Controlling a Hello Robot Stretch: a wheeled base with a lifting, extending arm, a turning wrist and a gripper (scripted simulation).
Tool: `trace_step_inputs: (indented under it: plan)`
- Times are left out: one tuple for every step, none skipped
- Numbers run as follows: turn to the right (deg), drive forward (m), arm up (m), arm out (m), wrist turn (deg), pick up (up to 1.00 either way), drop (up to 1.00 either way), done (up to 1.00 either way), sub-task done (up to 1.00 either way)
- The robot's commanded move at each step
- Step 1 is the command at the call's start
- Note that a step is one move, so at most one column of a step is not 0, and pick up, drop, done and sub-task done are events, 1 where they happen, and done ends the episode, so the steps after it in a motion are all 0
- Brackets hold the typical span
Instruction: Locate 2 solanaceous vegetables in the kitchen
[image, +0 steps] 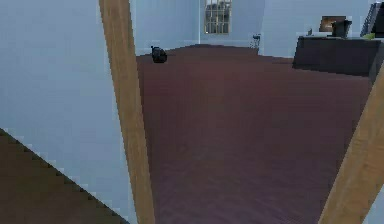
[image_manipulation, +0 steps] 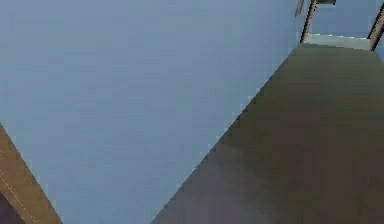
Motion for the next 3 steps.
trace_step_inputs:
  plan:
    - [0.0, 0.95, 0.0, 0.0, 0.0, 0.0, 0.0, 0.0, 0.0]
    - [39.0, 0.0, 0.0, 0.0, 0.0, 0.0, 0.0, 0.0, 0.0]
    - [0.0, 0.05, 0.0, 0.0, 0.0, 0.0, 0.0, 0.0, 0.0]
